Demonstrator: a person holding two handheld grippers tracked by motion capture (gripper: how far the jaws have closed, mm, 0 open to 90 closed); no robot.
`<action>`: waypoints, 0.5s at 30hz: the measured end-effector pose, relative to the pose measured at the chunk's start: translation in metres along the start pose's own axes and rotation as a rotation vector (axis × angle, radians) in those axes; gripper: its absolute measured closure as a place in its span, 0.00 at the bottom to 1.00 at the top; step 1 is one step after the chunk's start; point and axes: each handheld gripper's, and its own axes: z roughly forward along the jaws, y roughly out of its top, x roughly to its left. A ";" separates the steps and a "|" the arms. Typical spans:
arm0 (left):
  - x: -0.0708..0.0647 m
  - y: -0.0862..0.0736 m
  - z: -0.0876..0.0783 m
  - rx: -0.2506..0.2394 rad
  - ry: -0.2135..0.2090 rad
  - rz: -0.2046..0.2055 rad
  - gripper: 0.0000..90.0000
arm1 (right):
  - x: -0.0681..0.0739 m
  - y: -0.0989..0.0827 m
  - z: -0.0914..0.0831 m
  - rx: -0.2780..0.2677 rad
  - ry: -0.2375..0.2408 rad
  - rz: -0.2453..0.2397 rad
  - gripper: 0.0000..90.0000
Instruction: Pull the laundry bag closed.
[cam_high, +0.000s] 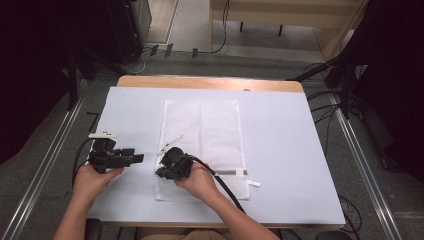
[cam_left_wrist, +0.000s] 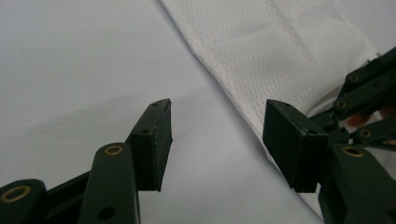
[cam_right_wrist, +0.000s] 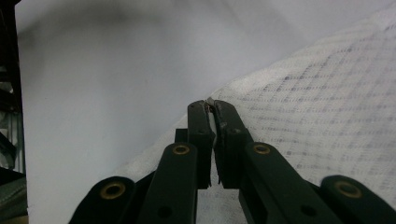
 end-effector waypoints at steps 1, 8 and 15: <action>-0.001 0.000 0.000 0.002 -0.003 0.004 0.48 | -0.001 0.002 -0.001 -0.005 0.003 -0.004 0.98; -0.006 -0.003 0.003 0.027 -0.050 0.034 0.50 | -0.008 0.010 -0.011 -0.038 0.018 0.012 0.98; -0.013 -0.004 0.009 0.062 -0.103 0.076 0.51 | -0.011 0.013 -0.018 -0.065 0.024 0.014 0.98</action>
